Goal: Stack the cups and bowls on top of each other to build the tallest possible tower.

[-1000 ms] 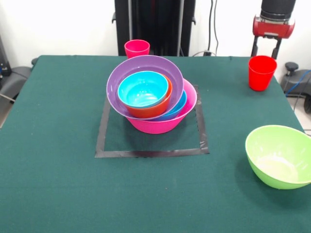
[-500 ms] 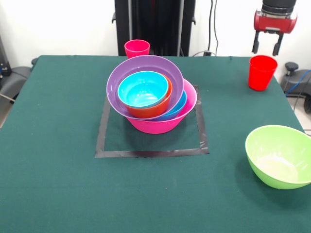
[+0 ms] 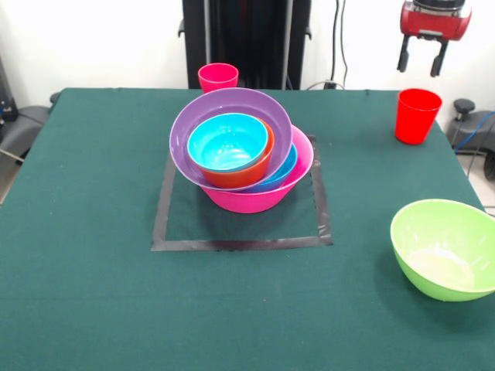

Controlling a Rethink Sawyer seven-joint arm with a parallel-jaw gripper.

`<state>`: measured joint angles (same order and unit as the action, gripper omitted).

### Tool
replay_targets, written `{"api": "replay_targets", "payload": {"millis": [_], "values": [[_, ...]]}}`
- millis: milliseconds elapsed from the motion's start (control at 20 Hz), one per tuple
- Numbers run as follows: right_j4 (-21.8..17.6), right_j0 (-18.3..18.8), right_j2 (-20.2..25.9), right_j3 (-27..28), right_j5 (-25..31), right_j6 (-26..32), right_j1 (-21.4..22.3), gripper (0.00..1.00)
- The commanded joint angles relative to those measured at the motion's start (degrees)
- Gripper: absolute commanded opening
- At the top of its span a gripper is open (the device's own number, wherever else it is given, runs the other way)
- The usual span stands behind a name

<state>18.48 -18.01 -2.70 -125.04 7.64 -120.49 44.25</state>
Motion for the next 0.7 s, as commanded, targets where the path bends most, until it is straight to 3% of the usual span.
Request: {"api": "replay_targets", "payload": {"millis": [50,450,700], "values": [[-1.77,4.31,3.49,2.04,0.70,-5.67,-2.30,1.00],[-4.15,6.31,3.42,3.26,-4.31,-4.66,-6.88,1.00],[-3.80,5.41,2.99,4.33,-4.92,-5.86,-8.33,1.00]]}}
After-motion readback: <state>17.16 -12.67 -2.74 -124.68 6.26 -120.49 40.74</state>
